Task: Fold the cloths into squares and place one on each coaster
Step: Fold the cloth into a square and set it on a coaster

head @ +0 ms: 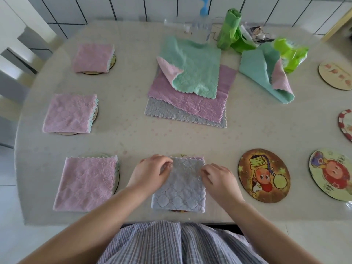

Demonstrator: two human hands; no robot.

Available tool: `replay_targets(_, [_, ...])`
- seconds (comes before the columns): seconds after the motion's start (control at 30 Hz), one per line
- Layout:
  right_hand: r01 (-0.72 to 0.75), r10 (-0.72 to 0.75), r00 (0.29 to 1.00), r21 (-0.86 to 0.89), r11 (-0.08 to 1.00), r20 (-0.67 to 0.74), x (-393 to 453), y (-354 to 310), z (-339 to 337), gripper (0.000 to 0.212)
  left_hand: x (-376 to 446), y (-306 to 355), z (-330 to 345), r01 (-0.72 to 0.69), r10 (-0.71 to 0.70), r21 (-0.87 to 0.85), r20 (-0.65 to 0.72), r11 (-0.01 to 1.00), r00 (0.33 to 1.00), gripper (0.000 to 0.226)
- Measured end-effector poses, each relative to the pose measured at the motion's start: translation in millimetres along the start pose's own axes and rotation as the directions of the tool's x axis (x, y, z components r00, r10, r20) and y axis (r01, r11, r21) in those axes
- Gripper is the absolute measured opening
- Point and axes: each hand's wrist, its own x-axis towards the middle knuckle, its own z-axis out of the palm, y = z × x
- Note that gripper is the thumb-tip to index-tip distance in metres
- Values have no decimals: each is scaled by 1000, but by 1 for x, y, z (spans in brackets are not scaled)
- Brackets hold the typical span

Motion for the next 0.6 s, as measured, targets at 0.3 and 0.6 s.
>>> replay_targets(0.3, [67,-70,997,77,995,44,89,42,-52,35,102,23,-2,138,-145,-129,-52,982,988,30])
replay_targets(0.6, [162,-154,956,-15,987,248,192,69,-63,50,175,52,-10,118,-138,357,32,927,990,52])
